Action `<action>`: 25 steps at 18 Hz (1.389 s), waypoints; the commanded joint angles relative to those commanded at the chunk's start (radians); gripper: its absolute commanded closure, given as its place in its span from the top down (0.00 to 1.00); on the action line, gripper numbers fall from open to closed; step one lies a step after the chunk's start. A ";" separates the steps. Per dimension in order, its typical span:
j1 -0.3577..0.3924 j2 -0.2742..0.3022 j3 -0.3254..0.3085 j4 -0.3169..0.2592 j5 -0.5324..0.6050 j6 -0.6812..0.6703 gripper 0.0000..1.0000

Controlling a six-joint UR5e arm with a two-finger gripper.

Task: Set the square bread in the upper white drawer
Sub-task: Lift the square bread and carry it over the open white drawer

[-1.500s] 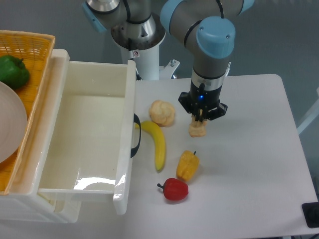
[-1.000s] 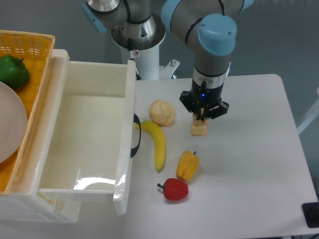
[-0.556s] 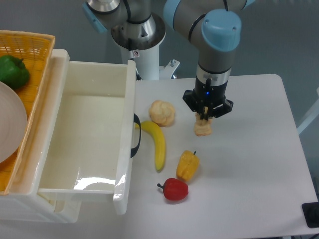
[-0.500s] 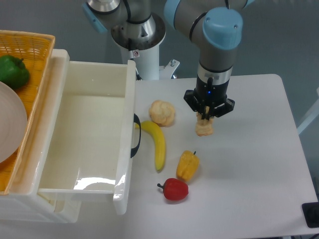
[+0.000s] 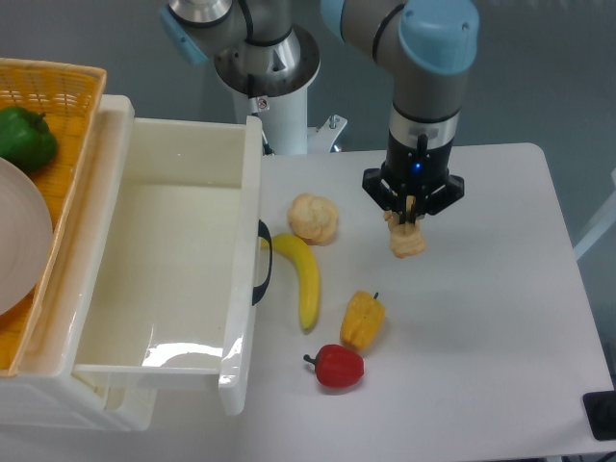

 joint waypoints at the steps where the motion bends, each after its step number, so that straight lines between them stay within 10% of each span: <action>1: -0.002 0.009 0.000 0.000 -0.006 -0.002 0.16; 15: -0.008 0.063 0.066 0.009 -0.267 -0.408 0.16; 25: -0.169 0.063 0.061 0.008 -0.281 -0.454 0.19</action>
